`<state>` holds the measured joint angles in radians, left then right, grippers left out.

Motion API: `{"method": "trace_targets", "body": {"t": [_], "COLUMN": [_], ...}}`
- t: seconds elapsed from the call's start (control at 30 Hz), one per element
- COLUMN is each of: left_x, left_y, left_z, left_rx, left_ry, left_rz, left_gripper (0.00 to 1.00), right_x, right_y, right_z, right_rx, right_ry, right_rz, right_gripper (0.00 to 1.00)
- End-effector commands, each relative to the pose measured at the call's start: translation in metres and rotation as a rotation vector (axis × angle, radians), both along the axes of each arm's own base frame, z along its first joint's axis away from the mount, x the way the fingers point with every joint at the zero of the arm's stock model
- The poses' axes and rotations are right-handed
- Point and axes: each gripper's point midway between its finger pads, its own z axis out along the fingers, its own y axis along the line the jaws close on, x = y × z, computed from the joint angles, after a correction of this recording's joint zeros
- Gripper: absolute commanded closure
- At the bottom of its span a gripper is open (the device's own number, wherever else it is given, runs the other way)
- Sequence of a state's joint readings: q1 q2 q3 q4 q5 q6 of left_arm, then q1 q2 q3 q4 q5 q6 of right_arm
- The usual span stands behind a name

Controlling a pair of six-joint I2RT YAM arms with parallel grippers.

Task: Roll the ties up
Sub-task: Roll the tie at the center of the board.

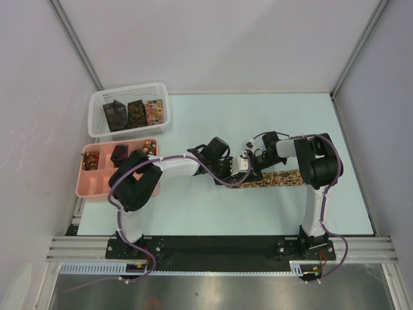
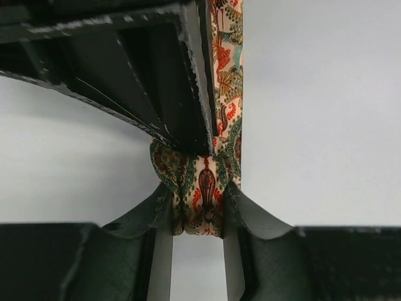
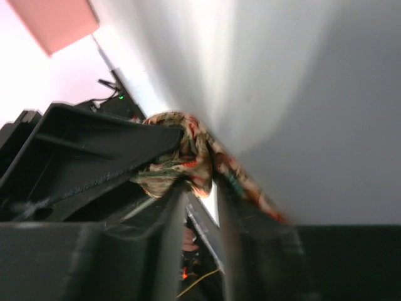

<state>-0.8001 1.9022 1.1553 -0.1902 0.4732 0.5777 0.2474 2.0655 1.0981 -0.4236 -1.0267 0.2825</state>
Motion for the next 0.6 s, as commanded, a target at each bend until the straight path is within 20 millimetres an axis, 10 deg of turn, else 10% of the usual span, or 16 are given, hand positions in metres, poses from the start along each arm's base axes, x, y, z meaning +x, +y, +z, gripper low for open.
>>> {"method": "trace_targets", "body": {"t": [0.0,0.37,0.57], "left_x": [-0.004,-0.006,-0.004], "left_y": [0.026,0.033,0.032], "left_z": [-0.001,-0.009,-0.009], "left_rx": [0.134,0.206,0.205], "left_ry": [0.019,0.054,0.053], "left_rz": [-0.023,-0.023,-0.023], "left_gripper": [0.81,0.75,0.7], "right_x": [0.012,0.015,0.011], "right_y": [-0.011,0.017,0.026], "right_z": [0.022,0.047,0.025], "right_rx": [-0.007,0.074,0.038], "right_ry": [-0.045,-0.074,-0.058], "right_rz": [-0.048,-0.031,0.0], "right_gripper": [0.61,0.53,0.6]}}
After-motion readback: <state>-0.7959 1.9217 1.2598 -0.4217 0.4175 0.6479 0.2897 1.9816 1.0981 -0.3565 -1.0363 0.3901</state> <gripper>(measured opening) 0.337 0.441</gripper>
